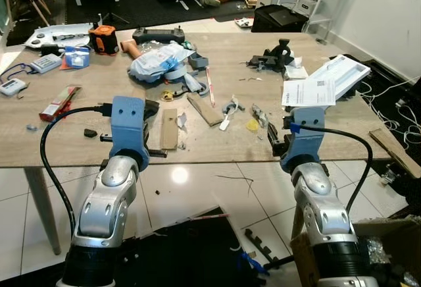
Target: Picking trash to rubbish bin
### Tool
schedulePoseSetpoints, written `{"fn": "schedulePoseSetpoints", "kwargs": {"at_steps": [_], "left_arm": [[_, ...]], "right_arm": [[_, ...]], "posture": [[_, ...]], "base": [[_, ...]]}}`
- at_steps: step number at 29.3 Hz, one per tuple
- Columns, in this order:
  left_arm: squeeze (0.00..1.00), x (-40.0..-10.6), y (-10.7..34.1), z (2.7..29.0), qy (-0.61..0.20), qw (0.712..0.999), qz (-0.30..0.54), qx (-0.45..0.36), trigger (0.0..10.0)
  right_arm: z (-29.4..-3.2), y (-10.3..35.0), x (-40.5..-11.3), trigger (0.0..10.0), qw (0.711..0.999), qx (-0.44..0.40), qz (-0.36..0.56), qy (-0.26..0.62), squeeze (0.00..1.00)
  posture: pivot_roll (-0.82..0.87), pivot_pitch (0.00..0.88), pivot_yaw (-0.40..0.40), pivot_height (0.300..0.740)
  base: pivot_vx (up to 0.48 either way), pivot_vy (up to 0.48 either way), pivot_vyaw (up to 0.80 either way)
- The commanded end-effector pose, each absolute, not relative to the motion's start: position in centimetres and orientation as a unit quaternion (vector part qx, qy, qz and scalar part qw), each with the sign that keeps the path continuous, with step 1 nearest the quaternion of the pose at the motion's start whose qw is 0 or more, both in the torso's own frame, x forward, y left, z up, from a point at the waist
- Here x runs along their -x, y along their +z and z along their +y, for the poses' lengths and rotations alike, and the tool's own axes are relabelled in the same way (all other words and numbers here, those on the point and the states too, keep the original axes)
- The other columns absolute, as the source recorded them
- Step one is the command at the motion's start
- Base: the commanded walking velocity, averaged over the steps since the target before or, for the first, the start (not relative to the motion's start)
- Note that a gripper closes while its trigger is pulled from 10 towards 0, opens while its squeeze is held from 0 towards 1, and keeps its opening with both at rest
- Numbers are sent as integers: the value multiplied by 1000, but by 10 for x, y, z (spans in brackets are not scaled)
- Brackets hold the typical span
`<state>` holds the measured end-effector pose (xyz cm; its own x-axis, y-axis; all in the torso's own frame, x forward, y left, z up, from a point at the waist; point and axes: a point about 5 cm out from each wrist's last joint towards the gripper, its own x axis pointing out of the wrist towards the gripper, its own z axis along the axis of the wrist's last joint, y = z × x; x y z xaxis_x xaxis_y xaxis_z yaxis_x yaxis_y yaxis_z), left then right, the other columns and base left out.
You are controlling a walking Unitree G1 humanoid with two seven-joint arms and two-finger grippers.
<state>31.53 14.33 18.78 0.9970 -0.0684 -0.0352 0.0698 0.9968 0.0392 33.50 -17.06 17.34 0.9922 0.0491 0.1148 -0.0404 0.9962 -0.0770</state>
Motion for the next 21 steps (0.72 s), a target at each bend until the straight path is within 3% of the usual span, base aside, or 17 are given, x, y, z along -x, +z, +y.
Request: {"fn": "schedulePoseSetpoints", "kwargs": {"at_steps": [1,21], "left_arm": [[0,-314,187,145,-28,999,18,-17,10000],[0,-315,188,145,-29,999,18,-18,10000]], "right_arm": [[-169,172,-335,10000,998,33,-55,27,0],[-167,172,-336,10000,997,31,-54,35,0]], "posture": [[151,88,-20,740],[153,88,-19,740]], "base": [[375,0,0],[373,0,0]]}}
